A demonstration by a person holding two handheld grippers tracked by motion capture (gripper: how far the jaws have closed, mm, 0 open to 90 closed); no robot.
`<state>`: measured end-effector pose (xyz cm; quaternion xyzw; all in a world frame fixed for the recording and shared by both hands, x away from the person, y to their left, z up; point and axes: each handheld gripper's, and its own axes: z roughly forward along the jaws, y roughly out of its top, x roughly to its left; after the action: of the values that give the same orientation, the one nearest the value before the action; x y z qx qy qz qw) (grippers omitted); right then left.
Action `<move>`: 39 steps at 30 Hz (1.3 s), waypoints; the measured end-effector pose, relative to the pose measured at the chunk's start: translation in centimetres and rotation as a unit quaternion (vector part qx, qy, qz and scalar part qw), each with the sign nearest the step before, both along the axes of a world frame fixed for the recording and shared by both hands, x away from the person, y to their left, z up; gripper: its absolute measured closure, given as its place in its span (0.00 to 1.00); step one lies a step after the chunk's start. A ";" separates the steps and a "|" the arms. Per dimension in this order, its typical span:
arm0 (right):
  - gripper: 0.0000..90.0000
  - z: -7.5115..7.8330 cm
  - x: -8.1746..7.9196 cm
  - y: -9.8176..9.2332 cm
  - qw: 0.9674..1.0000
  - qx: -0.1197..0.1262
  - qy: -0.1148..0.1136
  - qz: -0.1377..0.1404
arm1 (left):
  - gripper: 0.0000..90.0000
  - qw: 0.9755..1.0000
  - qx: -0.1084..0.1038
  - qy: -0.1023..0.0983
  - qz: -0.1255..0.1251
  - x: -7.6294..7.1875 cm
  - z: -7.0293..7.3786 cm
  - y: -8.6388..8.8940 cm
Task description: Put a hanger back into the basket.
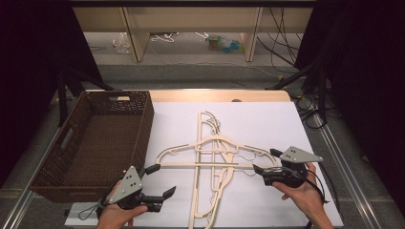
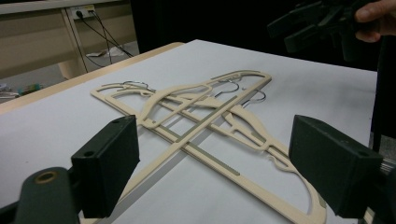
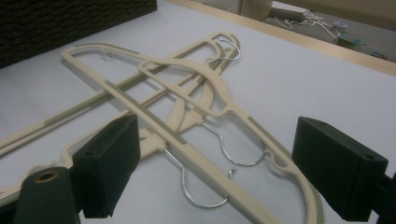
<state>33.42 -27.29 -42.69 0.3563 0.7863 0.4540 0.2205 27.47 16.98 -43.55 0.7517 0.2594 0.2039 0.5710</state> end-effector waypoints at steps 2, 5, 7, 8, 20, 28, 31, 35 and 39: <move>0.18 0.1 0.8 0.0 1.000 -0.008 0.006 0.003 | 0.18 1.000 -0.001 0.000 0.000 0.0 0.0 0.0; 0.20 0.2 1.9 0.2 0.999 -0.024 0.024 0.008 | 0.18 1.000 -0.002 0.001 0.001 0.0 0.0 -0.1; 0.21 0.2 2.3 0.2 0.999 -0.030 0.028 0.010 | 0.18 1.000 0.000 0.002 0.003 0.1 0.0 -0.1; 0.22 0.2 3.4 0.4 0.998 -0.045 0.034 0.017 | 0.18 1.000 0.000 0.001 0.003 0.1 0.0 -0.1; 0.34 0.3 8.4 1.6 0.987 -0.130 0.067 0.067 | 0.18 1.000 0.002 -0.006 -0.002 -0.2 0.0 0.0; 0.45 -1.5 11.3 3.2 0.980 -0.156 0.080 0.091 | 0.18 1.000 0.000 -0.005 -0.010 -0.2 -0.1 -0.1; 0.47 -2.0 11.8 3.6 0.977 -0.168 0.093 0.092 | 0.18 1.000 0.003 0.000 -0.006 -0.3 -0.1 0.0; 0.52 -2.7 12.5 4.2 0.972 -0.191 0.094 0.100 | 0.18 1.000 0.005 -0.001 -0.006 -0.4 -0.2 0.1; 0.55 -3.1 13.0 4.5 0.966 -0.209 0.102 0.112 | 0.18 1.000 0.005 0.003 -0.006 -0.5 -0.2 0.1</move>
<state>46.42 -22.82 -45.75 0.2569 0.9168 0.2627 0.1566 26.98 17.04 -43.75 0.7567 0.2554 0.1995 0.5678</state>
